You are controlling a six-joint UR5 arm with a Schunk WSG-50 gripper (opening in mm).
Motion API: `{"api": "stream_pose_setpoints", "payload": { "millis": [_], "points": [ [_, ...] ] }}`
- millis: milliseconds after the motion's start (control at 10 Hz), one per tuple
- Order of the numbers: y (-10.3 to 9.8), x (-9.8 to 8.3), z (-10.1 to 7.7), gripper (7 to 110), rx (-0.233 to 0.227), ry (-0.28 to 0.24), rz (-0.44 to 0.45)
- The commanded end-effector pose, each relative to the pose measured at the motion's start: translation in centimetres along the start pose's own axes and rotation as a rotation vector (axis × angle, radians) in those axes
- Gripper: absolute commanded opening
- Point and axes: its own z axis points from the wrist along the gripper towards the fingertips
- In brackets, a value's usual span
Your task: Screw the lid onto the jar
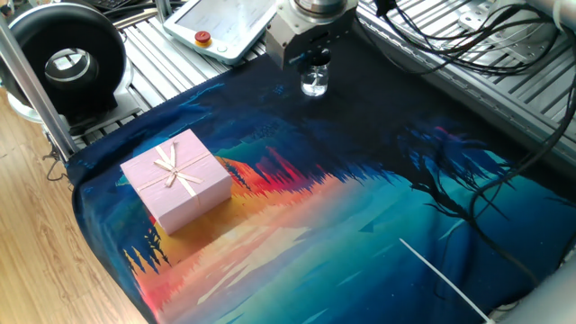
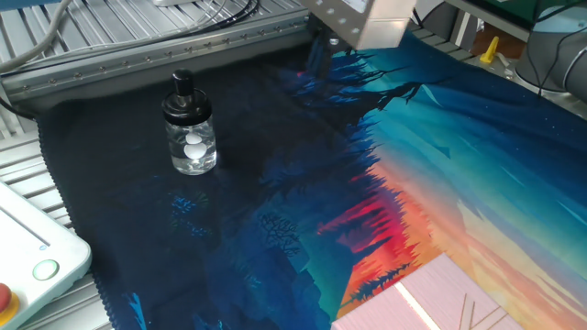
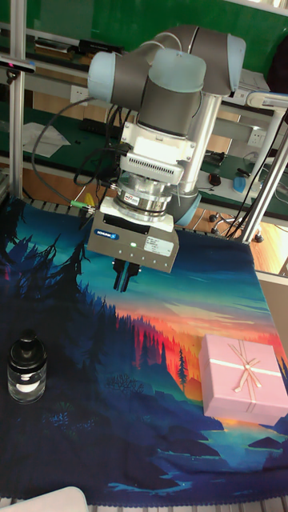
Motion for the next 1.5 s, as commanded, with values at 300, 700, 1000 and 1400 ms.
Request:
{"api": "stream_pose_setpoints", "payload": {
  "millis": [300,700,1000,1400],
  "points": [
    [0.0,-1.4,-0.2,7,-0.004,-0.055,0.009],
    [0.3,-2.6,-0.1,7,-0.034,-0.059,-0.033],
    [-2.2,-9.8,1.5,7,-0.052,-0.152,-0.064],
    [-4.2,-11.8,1.6,7,-0.037,-0.135,-0.076]
  ]
}}
